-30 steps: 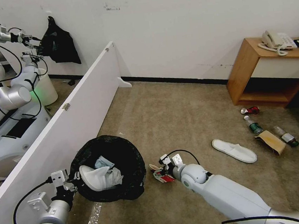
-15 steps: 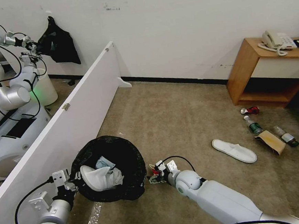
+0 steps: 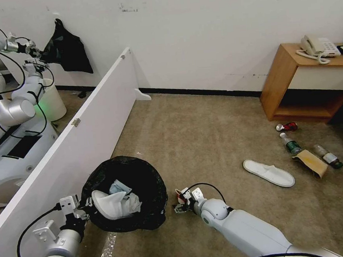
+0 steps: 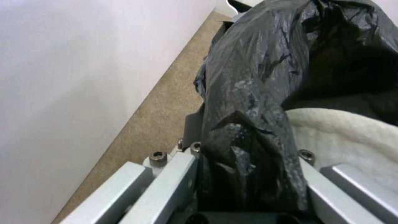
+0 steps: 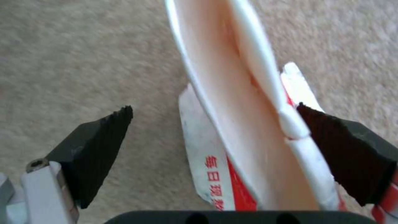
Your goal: Pick up the trash bin, then pick up the garbage from the floor and place it into the trash bin.
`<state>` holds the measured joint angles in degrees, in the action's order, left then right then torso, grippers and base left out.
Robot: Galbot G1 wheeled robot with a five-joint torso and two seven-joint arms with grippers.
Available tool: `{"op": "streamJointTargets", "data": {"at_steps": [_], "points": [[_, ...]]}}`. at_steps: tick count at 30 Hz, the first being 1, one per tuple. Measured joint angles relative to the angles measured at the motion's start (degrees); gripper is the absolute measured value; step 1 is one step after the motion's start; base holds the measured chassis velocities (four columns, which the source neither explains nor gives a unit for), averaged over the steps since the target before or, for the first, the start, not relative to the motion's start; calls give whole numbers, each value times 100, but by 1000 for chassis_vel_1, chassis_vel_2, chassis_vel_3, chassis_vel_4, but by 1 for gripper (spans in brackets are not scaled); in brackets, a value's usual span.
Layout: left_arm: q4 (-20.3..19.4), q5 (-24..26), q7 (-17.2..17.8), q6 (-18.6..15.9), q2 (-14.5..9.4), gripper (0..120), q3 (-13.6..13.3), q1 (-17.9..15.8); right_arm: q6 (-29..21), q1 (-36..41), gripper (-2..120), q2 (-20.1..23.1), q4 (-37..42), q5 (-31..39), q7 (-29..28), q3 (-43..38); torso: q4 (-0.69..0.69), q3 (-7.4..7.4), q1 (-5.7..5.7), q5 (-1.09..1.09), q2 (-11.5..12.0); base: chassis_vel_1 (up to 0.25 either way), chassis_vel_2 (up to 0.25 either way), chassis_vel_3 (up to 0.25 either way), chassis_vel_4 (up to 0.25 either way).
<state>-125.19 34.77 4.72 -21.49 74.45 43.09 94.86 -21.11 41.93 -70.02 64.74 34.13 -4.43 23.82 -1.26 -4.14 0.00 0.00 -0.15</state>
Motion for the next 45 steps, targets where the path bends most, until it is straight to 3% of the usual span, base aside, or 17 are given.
{"op": "streamJointTargets", "data": {"at_steps": [11, 16, 25, 28, 34, 40, 45], "points": [[10, 2, 2, 12, 4, 4, -13, -10, 44, 104, 99, 7, -82, -141, -13, -130, 0, 0, 0, 0, 0, 0, 0, 0, 0], [7, -16, 4, 13, 23, 4, -25, 5, 58, 93, 76, 2, -81, -149, -40, -152, -3, 0, 0, 3, -1, 0, 0, 0, 0], [-5, -32, 4, 20, 34, 4, -23, 12, 97, 95, 52, 20, -50, -146, -57, -165, -2, 0, 0, 2, 0, 0, 0, 0, 0], [-8, -44, 4, 30, 52, 4, -32, 14, 116, 90, 33, 24, -42, -141, -65, -165, -1, 0, 0, 1, 0, 0, 0, 0, 0], [-14, -77, -4, 41, 72, 4, -67, 24, 139, 100, 14, 25, -42, -135, -101, -181, 0, 0, 0, 0, 0, 0, 0, 0, 0], [-31, -86, -19, 44, 29, 4, -129, 25, 160, 130, 4, 64, 19, -108, -183, -200, 1, -1, 0, -1, 0, 0, 0, 0, 0], [-33, -85, -24, 44, -28, 4, -185, 27, 155, 138, 4, 184, 203, -28, -295, -224, 1, -2, 0, -2, 0, 0, 0, 0, 0]]}}
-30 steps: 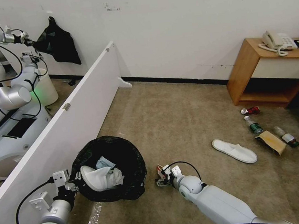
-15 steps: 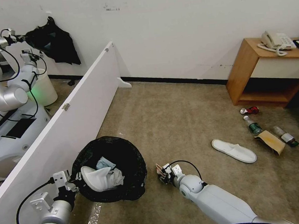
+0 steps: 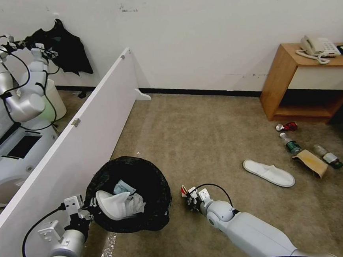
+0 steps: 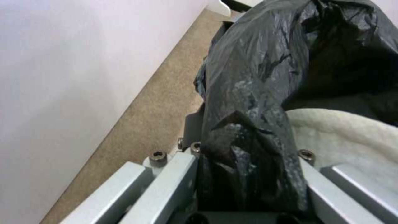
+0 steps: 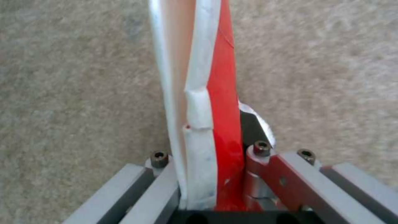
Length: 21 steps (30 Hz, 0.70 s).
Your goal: Pick up the trash bin, then pick up the garbage from the floor and place it into the trash bin.
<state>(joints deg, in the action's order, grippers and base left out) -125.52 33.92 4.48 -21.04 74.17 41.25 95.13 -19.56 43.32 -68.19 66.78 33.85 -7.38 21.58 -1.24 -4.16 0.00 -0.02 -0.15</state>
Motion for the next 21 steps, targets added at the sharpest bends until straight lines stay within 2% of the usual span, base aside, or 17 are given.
{"op": "streamJointTargets", "data": {"at_steps": [8, 10, 14, 18, 21], "points": [[-14, 16, 0, -32, -150, 4, -133, -12, -59, 104, 4, 571, 770, 261, -330, -211, -2, 0, 0, 2, 0, 0, 0, 0, 0], [-20, 33, 0, -46, -224, 4, -159, -26, -88, 202, 4, 860, 1155, 395, -463, -386, -2, 1, 0, 1, 0, 0, 0, 0, 0], [-26, 57, -4, -55, -310, 4, -173, -31, -122, 307, 4, 1056, 1435, 472, -557, -550, 0, 1, 0, 2, 0, 0, 0, 0, 0], [-26, 112, -4, -71, -450, 4, -185, -55, -156, 513, 4, 1288, 1797, 543, -665, -833, -2, 1, 0, 1, 0, 0, 0, 0, 0], [-38, 210, -4, -110, -625, 4, -243, -118, -166, 851, 4, 1587, 2293, 586, -740, -1337, -1, 1, 0, 0, 0, 0, 0, 0, 0]]}}
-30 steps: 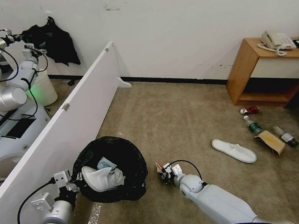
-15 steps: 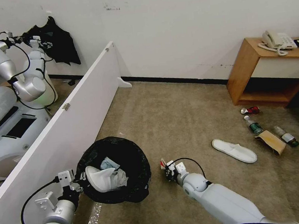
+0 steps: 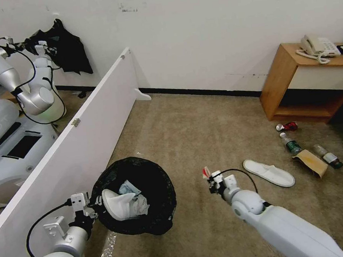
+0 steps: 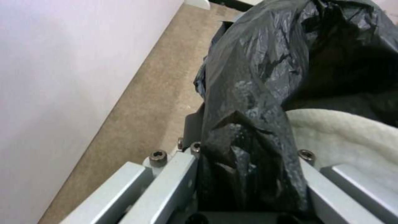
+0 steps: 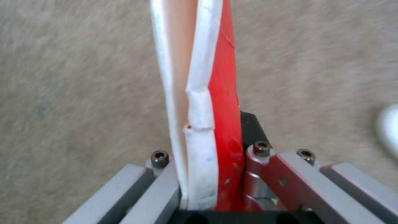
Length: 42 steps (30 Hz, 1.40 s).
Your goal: Pick up the trash bin, then pick up the garbage from the floor and place it into the trash bin.
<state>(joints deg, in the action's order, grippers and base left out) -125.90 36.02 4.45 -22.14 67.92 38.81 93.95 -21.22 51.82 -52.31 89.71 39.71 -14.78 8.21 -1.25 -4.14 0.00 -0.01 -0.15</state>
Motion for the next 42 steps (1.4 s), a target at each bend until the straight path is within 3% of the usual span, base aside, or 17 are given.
{"op": "streamJointTargets", "data": {"at_steps": [7, 13, 15, 18, 30, 38, 42], "points": [[10, 12, -134, -44, -191, 4, -222, -73, 1, 637, 4, 595, 885, 41, 9, -1102, 0, 1, 0, 0, 0, 0, 0, 0, 0], [94, 78, -165, -59, -441, 4, -298, -173, 33, 1191, 4, 1253, 1557, 68, 113, -1961, -5, 1, 0, 3, 0, 0, 0, 0, 0], [94, 79, -167, -61, -449, 4, -293, -164, 35, 1199, 4, 1297, 1624, 72, 135, -2026, -3, 0, 0, 2, 0, 0, 0, 0, 0], [89, 78, -167, -72, -447, 4, -297, -157, 39, 1173, 4, 1342, 1746, 78, 162, -2115, 3, 0, 0, -1, 0, 0, 0, 0, 0], [119, -209, -339, -186, -257, 4, -543, -204, 96, 1036, 4, 1590, 2225, 56, 243, -2345, -1, 0, 0, 0, 0, 0, 0, 0, 0], [364, -493, -495, -257, -103, 4, -910, -360, 169, 1123, 4, 1921, 2826, 346, 335, -2703, -1, 0, 0, 1, 0, 0, 0, 0, 0], [521, -534, -501, -377, -27, 4, -1212, -636, 226, 1121, 4, 2055, 3184, 615, 409, -2873, -1, 0, 0, 1, 0, 0, 0, 0, 0]]}}
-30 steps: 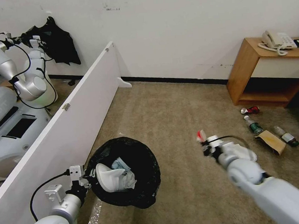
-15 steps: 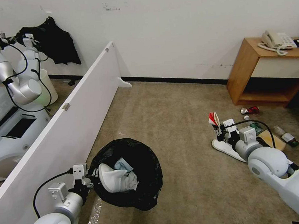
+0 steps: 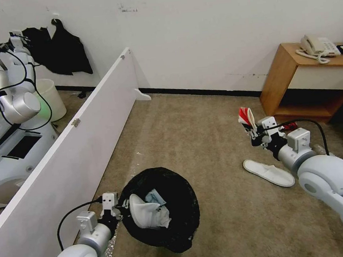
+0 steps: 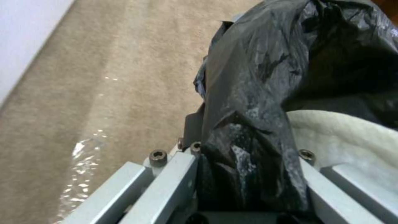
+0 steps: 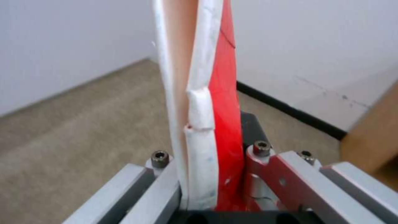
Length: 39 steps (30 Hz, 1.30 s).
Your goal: Pick up the trash bin, then pick up the garbage from the floor and place it into the trash bin.
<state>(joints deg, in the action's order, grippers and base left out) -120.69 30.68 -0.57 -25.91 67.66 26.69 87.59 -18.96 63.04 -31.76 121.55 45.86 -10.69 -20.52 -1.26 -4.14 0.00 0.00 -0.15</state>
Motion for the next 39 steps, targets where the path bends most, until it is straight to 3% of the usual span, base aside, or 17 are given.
{"op": "streamJointTargets", "data": {"at_steps": [7, 12, 25, 31, 35, 39], "points": [[193, -40, 5, -37, 78, 4, -285, -264, 171, 17, 4, 169, 259, 214, 231, -212, 0, 0, 0, 0, 0, 0, 0, 0, 0], [437, -158, 15, -72, 269, 4, -560, -506, 436, 104, 4, 402, 553, 535, 678, -478, 0, 0, 0, 0, 0, 0, 0, 0, 0], [642, -158, 94, -201, 395, 4, -853, -988, 922, 109, 4, 525, 931, 1013, 1450, -523, 1, 0, 0, 0, 0, 0, 0, 0, 0], [764, -182, 114, -263, 715, 4, -1002, -1303, 1053, 104, 4, 572, 1000, 1107, 1779, -515, 0, 0, 0, 0, 0, 0, 0, 0, 0], [806, -212, 131, -359, 1077, 4, -1034, -1516, 1081, 157, 4, 630, 1029, 1127, 2009, -518, 0, 0, 0, 0, 0, 0, 0, 0, 0], [818, -216, 152, -377, 1216, 4, -1027, -1560, 1084, 225, 4, 613, 1014, 1053, 2102, -447, 1, 0, 0, 0, 0, 0, 0, 0, 0]]}}
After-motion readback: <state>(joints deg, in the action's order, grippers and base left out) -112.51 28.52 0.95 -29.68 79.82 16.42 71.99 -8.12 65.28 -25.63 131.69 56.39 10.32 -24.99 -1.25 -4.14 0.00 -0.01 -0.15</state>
